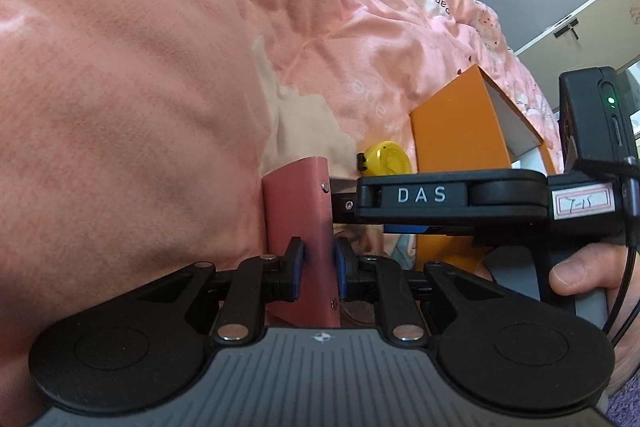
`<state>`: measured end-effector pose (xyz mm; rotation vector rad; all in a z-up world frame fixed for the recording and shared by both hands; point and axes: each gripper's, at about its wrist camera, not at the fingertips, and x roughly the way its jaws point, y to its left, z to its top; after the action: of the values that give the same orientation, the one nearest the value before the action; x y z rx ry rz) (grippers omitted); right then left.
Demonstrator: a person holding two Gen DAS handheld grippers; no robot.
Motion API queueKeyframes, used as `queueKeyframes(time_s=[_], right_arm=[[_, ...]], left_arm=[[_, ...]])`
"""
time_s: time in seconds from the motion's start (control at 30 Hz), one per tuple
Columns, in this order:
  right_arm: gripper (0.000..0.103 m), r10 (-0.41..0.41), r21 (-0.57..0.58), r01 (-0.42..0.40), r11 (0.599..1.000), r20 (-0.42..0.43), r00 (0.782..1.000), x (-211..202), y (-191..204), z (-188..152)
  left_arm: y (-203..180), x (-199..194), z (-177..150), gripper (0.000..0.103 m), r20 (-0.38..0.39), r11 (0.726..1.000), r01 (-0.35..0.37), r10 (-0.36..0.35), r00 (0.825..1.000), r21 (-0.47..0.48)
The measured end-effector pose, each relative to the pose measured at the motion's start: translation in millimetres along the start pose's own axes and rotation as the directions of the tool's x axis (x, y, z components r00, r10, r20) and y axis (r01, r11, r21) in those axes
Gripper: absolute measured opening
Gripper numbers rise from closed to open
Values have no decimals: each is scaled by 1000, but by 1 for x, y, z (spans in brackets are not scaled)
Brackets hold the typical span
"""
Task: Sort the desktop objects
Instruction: 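Lift the card box upright with the right gripper beside the held pink wallet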
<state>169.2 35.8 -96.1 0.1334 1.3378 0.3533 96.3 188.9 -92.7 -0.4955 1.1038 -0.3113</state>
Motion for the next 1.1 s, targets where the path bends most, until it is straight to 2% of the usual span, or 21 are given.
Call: queueKeyframes(time_s=[0.1,0.27,0.63,0.83,0.93,1.1], right_arm=[[63,-30,-40,31,999,23,999,-8,5,-2],[62,-42,-77,42,996,12,999,-13,5,-2],[63,-15,15,16,1000,-84,996,16,-13,6],[56,38,13,-37,999,-34,999,-7,-17,5],[47,53,11,-54,999,7,999,-26,-16,3],[40,137,56,-137,989,15,991,-38,-22,-4]], left_arm=[[2,3,0,19,-8,999,28,-28,1000,-17],[5,2,1,19,-5,999,23,-24,1000,-48],[7,-3,0,18,14,997,-22,24,1000,-76],[10,-3,-1,18,13,996,-30,31,999,-79],[10,-3,-1,18,13,996,-31,33,999,-79],[9,-2,-1,18,11,996,-40,41,999,-80]])
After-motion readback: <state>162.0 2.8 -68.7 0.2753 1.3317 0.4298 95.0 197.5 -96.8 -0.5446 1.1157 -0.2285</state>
